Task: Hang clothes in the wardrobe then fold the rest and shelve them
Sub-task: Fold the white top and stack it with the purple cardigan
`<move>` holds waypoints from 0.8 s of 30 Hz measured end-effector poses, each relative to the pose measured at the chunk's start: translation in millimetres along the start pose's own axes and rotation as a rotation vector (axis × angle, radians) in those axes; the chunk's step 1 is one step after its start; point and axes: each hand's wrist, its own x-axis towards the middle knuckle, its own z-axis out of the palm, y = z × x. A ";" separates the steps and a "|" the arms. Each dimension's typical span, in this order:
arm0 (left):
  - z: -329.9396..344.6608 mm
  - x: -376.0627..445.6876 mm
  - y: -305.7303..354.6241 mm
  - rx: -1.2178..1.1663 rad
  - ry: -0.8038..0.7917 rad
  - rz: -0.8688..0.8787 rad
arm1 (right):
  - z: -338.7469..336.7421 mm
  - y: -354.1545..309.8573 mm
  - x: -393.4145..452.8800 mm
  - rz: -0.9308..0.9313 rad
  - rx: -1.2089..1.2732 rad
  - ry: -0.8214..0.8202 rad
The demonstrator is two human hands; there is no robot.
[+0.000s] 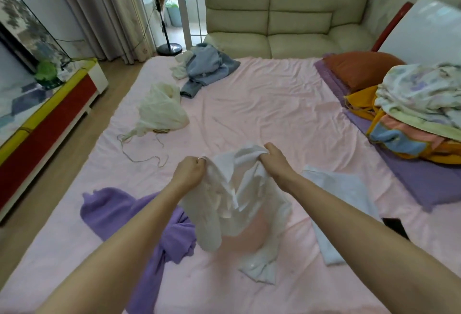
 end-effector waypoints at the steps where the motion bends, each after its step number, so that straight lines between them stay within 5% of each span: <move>1: -3.2 -1.8 1.8 -0.135 -0.041 -0.012 | 12.3 -0.6 -2.7 0.002 0.025 -0.093; 4: -11.1 -5.9 8.5 -0.379 -0.120 0.062 | 41.0 -2.0 -10.6 -0.106 -0.145 -0.336; 7: -18.7 -8.1 -4.7 -0.371 -0.017 0.199 | 64.7 -1.1 -6.9 -0.266 -0.329 -0.232; 9: -24.1 -4.6 -28.1 -0.014 0.009 0.282 | 67.0 -0.3 2.1 -0.290 -0.402 -0.202; 12: -21.2 -1.8 -67.3 0.742 -0.178 0.200 | 65.9 7.1 8.5 -0.311 -0.559 -0.163; 14: -19.9 -1.5 -75.5 0.883 -0.138 0.140 | 71.2 8.9 8.7 -0.344 -0.564 -0.138; 16: -28.0 9.6 -74.9 0.713 0.085 0.063 | 83.6 -0.5 10.8 -0.401 -0.491 -0.072; 19: -40.3 31.7 -73.2 -0.025 0.343 -0.046 | 97.9 -17.2 18.8 -0.429 -0.397 -0.035; 21: -35.0 34.7 -78.2 -0.300 0.314 -0.070 | 105.2 -21.0 23.1 -0.407 -0.385 -0.056; 24: -19.3 28.7 -99.3 -0.298 0.120 -0.112 | 102.4 -14.4 28.1 -0.340 -0.367 -0.059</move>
